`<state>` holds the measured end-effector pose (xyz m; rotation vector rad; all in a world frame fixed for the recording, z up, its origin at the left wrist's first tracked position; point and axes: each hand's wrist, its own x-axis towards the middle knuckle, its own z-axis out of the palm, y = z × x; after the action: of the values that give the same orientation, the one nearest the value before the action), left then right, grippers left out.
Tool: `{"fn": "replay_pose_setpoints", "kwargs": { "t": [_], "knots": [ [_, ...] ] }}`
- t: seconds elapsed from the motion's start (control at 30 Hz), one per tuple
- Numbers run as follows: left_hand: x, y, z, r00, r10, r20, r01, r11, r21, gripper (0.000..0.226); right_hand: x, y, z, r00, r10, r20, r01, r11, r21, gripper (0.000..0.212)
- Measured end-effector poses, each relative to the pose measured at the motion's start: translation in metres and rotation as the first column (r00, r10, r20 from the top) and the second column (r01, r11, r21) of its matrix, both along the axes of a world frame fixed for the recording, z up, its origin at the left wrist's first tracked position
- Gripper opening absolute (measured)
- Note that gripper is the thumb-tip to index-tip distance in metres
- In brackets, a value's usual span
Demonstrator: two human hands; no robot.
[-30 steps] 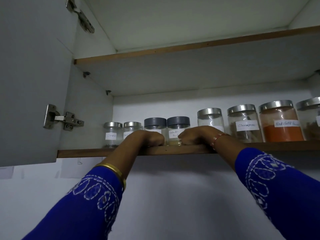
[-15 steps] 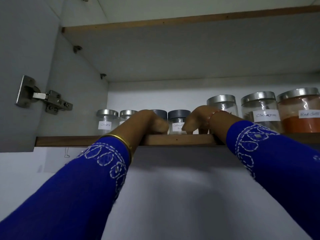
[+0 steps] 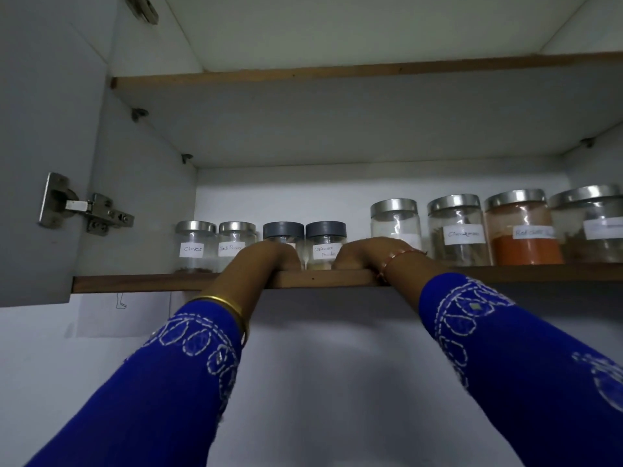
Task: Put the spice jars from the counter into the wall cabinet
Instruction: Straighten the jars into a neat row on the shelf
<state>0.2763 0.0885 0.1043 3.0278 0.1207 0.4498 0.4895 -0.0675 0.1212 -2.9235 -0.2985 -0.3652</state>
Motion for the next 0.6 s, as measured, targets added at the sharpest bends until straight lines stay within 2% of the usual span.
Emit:
{"fn": "replay_pose_setpoints", "kwargs": {
  "t": [0.03, 0.07, 0.17, 0.2, 0.27, 0.33, 0.43, 0.5, 0.6],
  "knots": [
    [-0.002, 0.0, -0.002, 0.999, 0.0, 0.036, 0.001, 1.0, -0.014, 0.028, -0.099, 0.006, -0.012, 0.997, 0.07, 0.02, -0.07, 0.998, -0.001, 0.037],
    [-0.004, 0.0, -0.003, 0.998, 0.003, 0.069, -0.002, 1.0, -0.027, 0.025, -0.153, 0.008, -0.015, 0.988, 0.138, 0.072, -0.139, 0.99, 0.015, 0.033],
    [-0.012, -0.001, -0.006, 0.989, -0.018, 0.145, 0.029, 0.997, -0.075, 0.017, -0.223, -0.005, -0.023, 0.967, 0.224, 0.119, -0.228, 0.973, 0.019, 0.025],
    [-0.019, -0.002, -0.007, 0.986, -0.012, 0.167, 0.031, 0.993, -0.113, 0.022, -0.229, -0.009, -0.026, 0.967, 0.224, 0.118, -0.23, 0.972, 0.038, 0.022],
    [-0.031, -0.004, -0.013, 0.978, -0.006, 0.208, 0.029, 0.993, -0.111, 0.035, -0.233, -0.016, -0.032, 0.958, 0.231, 0.171, -0.249, 0.964, 0.09, 0.032],
    [-0.046, -0.009, -0.026, 0.968, -0.034, 0.248, 0.036, 0.999, -0.005, 0.039, -0.238, -0.024, -0.042, 0.949, 0.203, 0.243, -0.226, 0.971, 0.072, 0.045],
    [-0.071, -0.02, -0.051, 0.902, -0.051, 0.429, -0.027, 0.984, 0.175, 0.041, -0.254, -0.034, -0.058, 0.909, 0.184, 0.374, -0.184, 0.982, -0.038, 0.049],
    [-0.081, -0.027, -0.063, 0.829, -0.094, 0.551, -0.003, 0.985, 0.172, 0.041, -0.261, -0.044, -0.065, 0.886, 0.207, 0.416, -0.177, 0.978, -0.11, 0.044],
    [-0.089, -0.038, -0.072, 0.769, -0.157, 0.619, 0.096, 0.987, 0.131, 0.038, -0.274, -0.063, -0.072, 0.875, 0.228, 0.428, -0.19, 0.973, -0.13, 0.046]
  ]
}}
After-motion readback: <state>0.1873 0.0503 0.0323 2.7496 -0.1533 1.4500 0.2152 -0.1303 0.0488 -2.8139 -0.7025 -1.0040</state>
